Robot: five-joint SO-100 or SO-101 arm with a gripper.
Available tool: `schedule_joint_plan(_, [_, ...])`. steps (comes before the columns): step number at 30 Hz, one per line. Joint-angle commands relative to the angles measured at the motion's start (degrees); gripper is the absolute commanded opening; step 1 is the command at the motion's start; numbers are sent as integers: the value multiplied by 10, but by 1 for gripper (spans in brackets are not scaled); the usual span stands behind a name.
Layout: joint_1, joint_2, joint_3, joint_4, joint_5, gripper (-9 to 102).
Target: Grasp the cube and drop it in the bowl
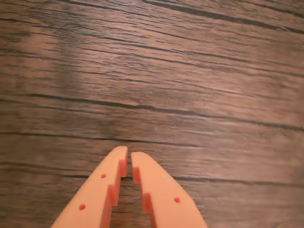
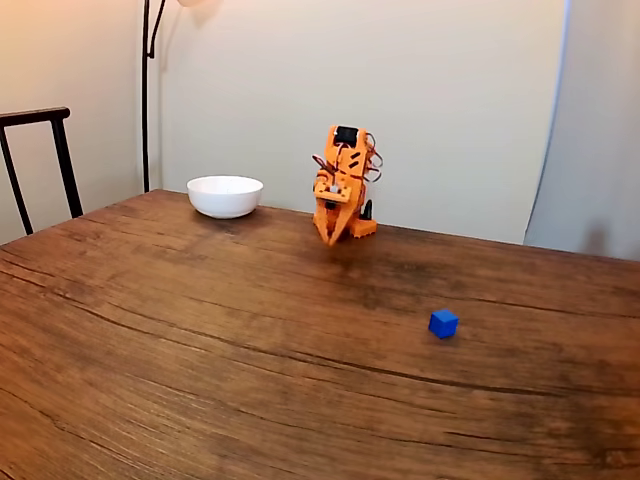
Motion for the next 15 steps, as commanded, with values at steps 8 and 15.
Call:
schedule_joint_plan(8, [-13, -5, -163, 30, 16, -1])
schedule_joint_plan(15, [-13, -6, -211, 29, 25, -1])
